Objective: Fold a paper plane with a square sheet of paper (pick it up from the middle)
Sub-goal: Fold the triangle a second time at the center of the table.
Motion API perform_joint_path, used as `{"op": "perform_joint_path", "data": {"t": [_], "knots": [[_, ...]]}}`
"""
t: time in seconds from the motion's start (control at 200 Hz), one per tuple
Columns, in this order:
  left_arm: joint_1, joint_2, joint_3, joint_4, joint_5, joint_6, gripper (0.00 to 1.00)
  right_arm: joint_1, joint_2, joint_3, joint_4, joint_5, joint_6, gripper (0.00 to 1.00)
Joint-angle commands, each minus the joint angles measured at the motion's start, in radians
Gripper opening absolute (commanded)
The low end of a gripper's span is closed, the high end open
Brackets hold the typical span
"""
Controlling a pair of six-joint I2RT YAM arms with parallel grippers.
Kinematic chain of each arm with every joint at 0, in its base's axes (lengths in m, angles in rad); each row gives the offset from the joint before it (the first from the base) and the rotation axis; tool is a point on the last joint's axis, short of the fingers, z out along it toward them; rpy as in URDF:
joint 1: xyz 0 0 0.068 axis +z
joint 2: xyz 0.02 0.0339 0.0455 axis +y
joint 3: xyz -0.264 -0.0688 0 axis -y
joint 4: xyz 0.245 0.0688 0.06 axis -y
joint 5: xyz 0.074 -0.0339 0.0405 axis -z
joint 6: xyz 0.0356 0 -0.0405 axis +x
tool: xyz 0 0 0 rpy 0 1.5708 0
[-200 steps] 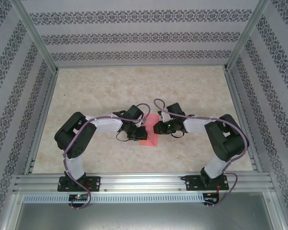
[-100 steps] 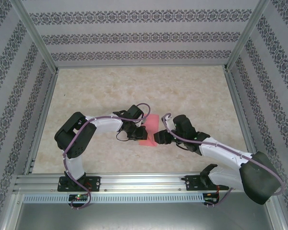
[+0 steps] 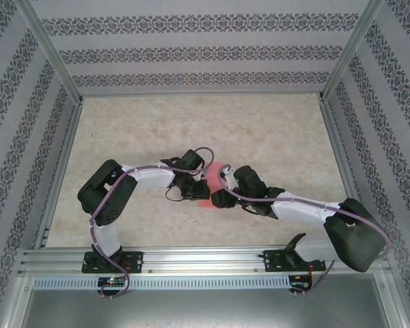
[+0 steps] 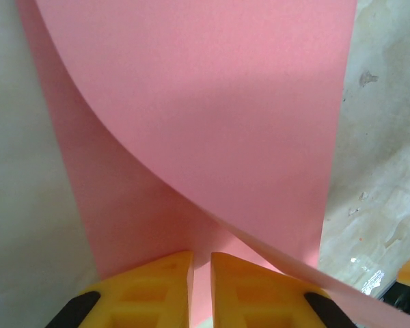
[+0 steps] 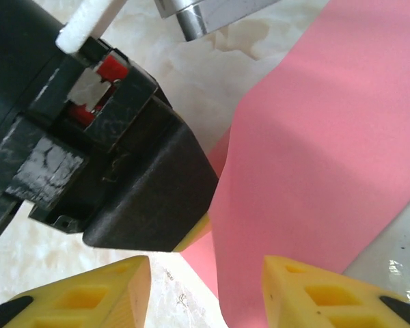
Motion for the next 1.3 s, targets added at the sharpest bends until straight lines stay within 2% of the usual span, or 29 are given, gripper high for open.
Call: {"op": "perform_joint_path", "data": {"t": [0.0, 0.185, 0.41, 0.664, 0.824, 0.879, 1.019, 1.084, 1.294], "knots": [[-0.012, 0.012, 0.018, -0.007, -0.003, 0.014, 0.17, 0.006, 0.032, 0.045, 0.044, -0.02, -0.011, 0.42], [-0.013, 0.013, 0.014, -0.008, -0.003, 0.015, 0.17, -0.006, 0.067, 0.06, 0.049, -0.035, -0.015, 0.22], [-0.012, 0.012, 0.018, -0.013, -0.005, 0.017, 0.17, -0.051, 0.067, 0.049, 0.038, -0.066, -0.026, 0.06], [-0.012, 0.013, 0.022, -0.022, -0.009, 0.024, 0.17, -0.104, 0.106, 0.058, 0.032, -0.126, -0.021, 0.04], [-0.012, 0.011, 0.023, -0.029, -0.011, 0.026, 0.17, -0.089, 0.063, 0.031, 0.091, -0.135, -0.005, 0.16], [-0.012, 0.01, 0.023, -0.027, -0.013, 0.026, 0.17, -0.09, 0.035, 0.022, 0.091, -0.132, -0.006, 0.09], [-0.012, 0.012, 0.029, -0.027, -0.01, 0.026, 0.17, -0.092, 0.043, 0.026, 0.071, -0.13, -0.02, 0.07], [-0.012, 0.012, 0.027, -0.029, -0.01, 0.027, 0.17, -0.092, 0.061, 0.034, 0.065, -0.127, -0.016, 0.02], [-0.012, 0.011, 0.023, -0.029, -0.012, 0.027, 0.17, -0.111, 0.062, 0.027, 0.058, -0.125, -0.019, 0.0]]}}
